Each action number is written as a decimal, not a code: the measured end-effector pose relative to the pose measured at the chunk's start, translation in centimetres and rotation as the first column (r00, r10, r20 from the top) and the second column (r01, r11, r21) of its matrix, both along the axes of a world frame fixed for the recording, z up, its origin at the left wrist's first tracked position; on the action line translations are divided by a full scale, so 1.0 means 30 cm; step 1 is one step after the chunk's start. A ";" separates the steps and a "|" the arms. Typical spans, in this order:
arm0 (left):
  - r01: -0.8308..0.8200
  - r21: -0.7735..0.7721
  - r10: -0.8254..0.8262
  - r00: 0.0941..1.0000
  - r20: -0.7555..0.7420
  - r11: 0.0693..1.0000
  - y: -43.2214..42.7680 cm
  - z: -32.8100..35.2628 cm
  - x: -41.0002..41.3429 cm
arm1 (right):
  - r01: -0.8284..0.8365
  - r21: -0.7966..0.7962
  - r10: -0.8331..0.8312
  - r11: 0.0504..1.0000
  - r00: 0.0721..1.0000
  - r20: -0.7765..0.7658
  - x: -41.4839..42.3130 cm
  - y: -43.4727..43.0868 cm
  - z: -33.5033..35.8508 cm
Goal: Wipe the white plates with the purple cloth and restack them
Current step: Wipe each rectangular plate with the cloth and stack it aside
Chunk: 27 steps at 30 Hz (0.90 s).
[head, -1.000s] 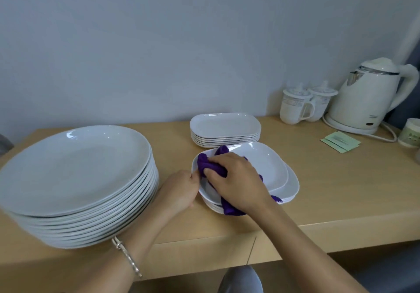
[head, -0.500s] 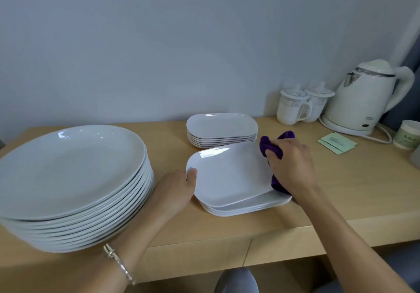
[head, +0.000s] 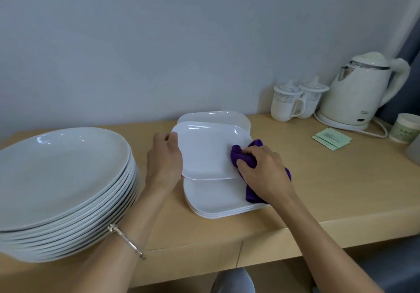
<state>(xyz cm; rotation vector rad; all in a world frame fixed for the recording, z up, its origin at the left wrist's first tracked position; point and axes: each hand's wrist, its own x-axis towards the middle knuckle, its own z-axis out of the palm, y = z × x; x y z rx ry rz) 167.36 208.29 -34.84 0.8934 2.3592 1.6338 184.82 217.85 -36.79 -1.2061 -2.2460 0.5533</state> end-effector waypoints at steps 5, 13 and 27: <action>-0.095 0.022 0.096 0.993 -0.065 0.995 0.037 0.032 -0.017 | -0.002 -0.007 0.002 1.000 1.000 -0.028 0.001 -0.004 0.001; -0.091 0.146 0.067 0.984 0.164 0.985 0.136 0.039 -0.116 | -0.050 0.026 0.048 0.998 0.997 0.061 -0.007 -0.009 -0.014; 0.080 -0.024 -0.073 0.975 0.211 0.996 0.198 0.076 -0.168 | -0.045 0.022 0.042 0.999 0.993 0.114 -0.008 -0.016 -0.013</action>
